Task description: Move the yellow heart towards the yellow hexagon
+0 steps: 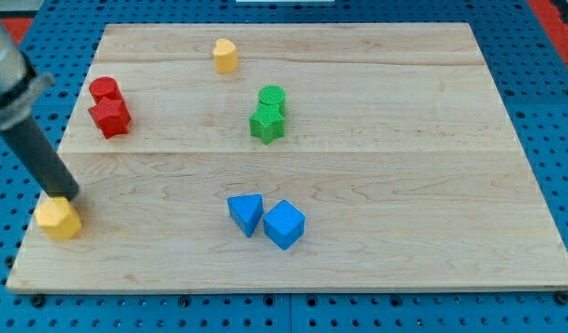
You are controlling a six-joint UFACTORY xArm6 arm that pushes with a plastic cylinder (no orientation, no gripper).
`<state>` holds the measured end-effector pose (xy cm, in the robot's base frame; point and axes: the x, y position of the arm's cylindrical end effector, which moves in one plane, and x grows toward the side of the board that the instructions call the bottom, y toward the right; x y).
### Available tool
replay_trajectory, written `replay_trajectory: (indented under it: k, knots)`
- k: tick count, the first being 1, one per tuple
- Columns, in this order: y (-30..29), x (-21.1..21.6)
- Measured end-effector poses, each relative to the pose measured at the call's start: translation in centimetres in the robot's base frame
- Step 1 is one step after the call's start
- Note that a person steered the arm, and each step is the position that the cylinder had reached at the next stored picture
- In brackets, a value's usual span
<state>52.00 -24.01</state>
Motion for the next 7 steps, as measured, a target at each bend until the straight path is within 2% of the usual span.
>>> replay_trajectory:
  k: [1,2,4,5,6,7]
  knots:
    - [1.9,0.6]
    - [7.5,-5.6]
    - [19.2,-23.4]
    - [22.0,-28.2]
    - [17.5,-27.7]
    - [13.2,-24.4]
